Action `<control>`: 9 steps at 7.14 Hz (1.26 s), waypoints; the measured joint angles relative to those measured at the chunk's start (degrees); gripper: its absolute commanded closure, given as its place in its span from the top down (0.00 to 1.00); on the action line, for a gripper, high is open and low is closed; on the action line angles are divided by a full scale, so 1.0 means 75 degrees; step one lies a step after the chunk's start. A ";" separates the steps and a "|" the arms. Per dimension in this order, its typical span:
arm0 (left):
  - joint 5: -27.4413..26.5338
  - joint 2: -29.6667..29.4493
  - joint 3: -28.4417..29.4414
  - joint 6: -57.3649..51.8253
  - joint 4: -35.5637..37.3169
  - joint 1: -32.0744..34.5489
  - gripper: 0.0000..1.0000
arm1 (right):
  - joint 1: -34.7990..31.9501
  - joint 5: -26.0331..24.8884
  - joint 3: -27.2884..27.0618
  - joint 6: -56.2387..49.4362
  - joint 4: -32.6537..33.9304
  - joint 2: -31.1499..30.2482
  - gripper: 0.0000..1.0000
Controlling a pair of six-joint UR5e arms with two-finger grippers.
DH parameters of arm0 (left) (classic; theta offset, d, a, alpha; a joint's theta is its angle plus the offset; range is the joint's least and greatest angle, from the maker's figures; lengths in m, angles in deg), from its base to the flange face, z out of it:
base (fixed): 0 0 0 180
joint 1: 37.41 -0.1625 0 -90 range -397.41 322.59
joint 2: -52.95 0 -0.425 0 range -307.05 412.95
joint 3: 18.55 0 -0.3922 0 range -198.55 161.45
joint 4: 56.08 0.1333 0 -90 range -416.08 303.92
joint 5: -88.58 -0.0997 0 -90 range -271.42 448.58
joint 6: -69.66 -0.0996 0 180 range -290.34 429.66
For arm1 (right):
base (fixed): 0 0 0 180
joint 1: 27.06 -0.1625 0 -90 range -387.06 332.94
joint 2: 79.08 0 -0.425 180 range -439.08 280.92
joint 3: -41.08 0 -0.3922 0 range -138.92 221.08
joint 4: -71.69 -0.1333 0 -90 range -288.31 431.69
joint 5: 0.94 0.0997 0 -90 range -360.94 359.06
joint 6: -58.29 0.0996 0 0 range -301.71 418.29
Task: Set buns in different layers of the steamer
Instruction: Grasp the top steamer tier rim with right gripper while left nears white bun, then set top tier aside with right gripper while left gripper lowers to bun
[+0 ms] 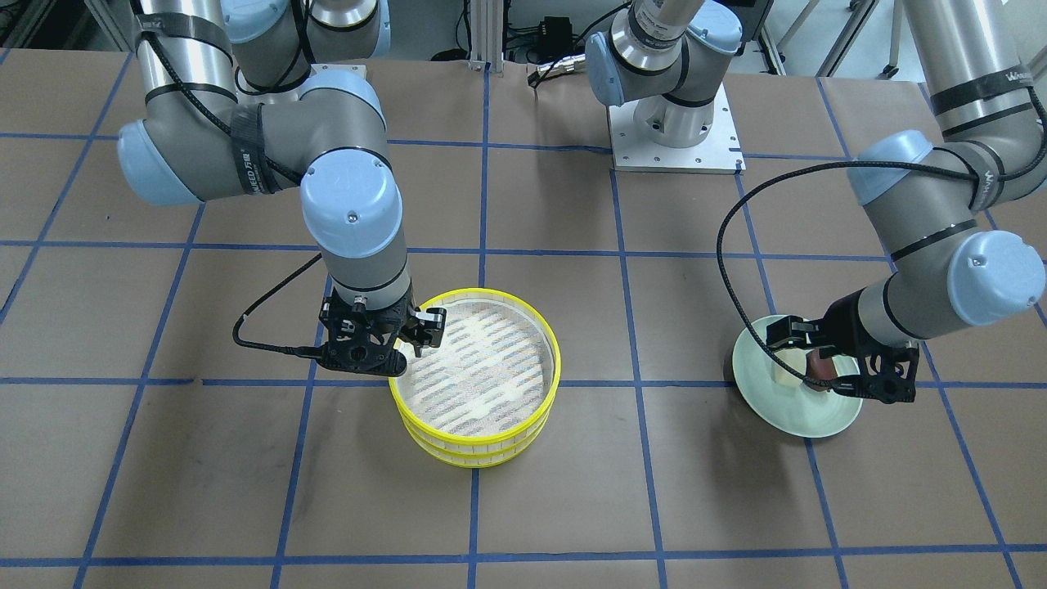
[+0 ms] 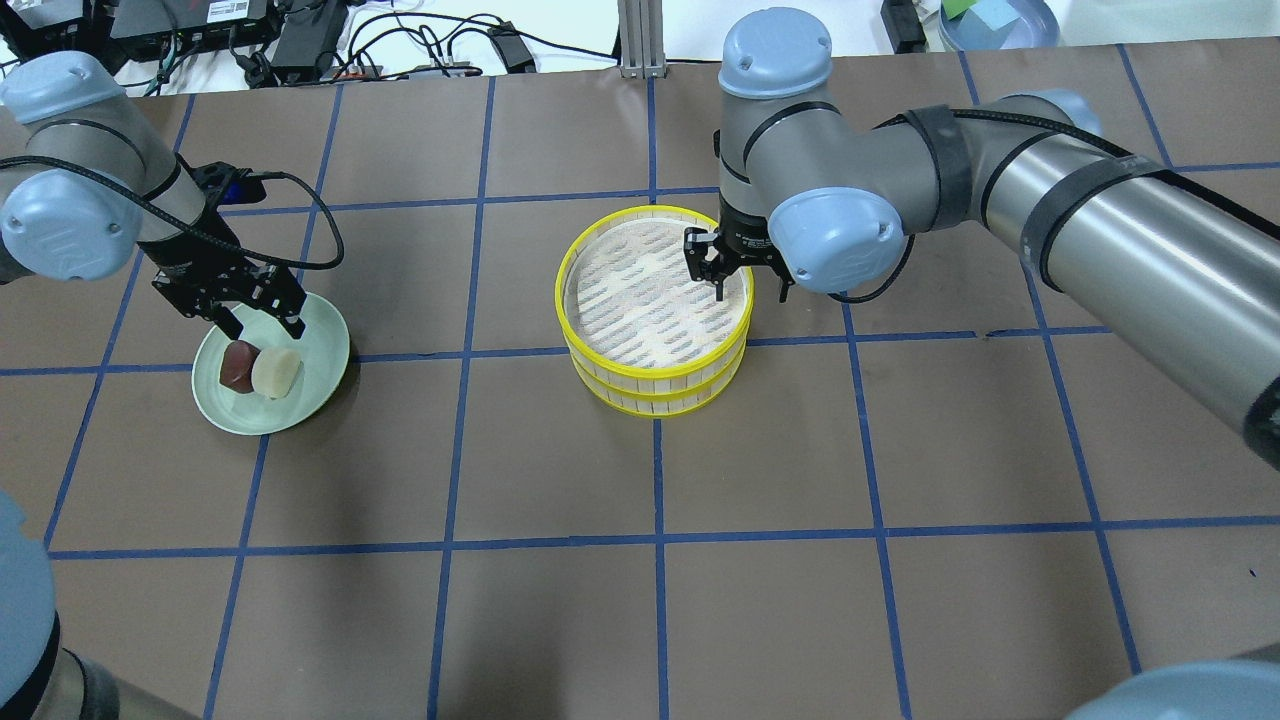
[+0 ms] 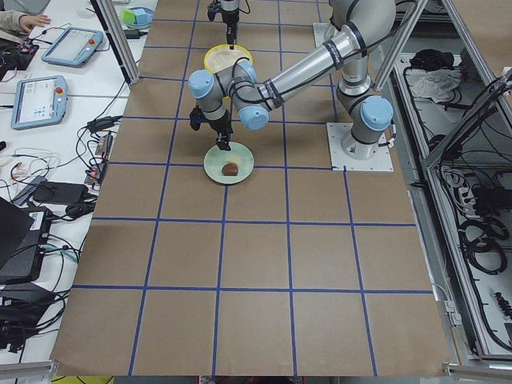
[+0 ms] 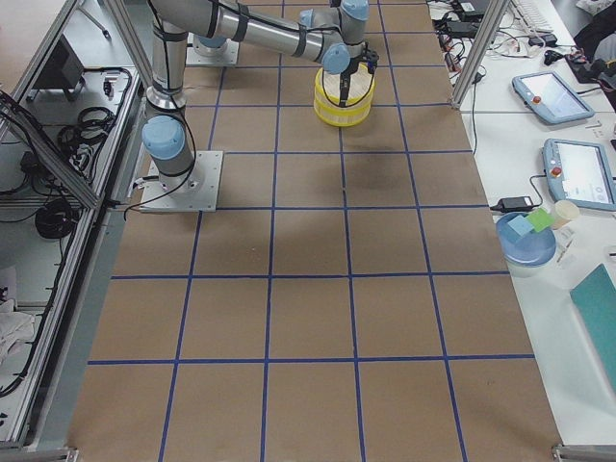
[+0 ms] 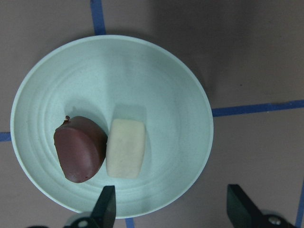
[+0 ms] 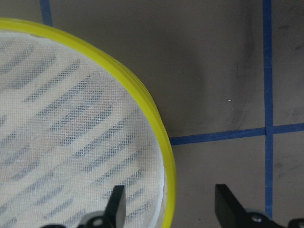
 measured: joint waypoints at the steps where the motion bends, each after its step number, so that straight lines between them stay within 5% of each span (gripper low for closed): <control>1: -0.0027 -0.0161 0.0002 -0.0014 0.0195 -0.0011 0.83 | -0.0009 0.0001 -0.0004 0.0026 0.0003 0.0065 0.08; 2: -0.0099 -0.0304 0.0004 -0.0028 0.0373 -0.0018 0.83 | -0.0012 0.0004 -0.0005 0.0023 0.0004 0.0100 0.00; 6: -0.0335 -0.0742 0.0004 -0.0047 0.0737 -0.0025 0.83 | 0.0006 -0.0065 0.0049 -0.0119 -0.0121 -0.0045 0.00; 9: -0.0331 -0.0820 0.0001 -0.0035 0.0758 -0.0025 0.83 | 0.0438 -0.0079 0.0118 -0.0812 -0.1294 -0.1154 0.00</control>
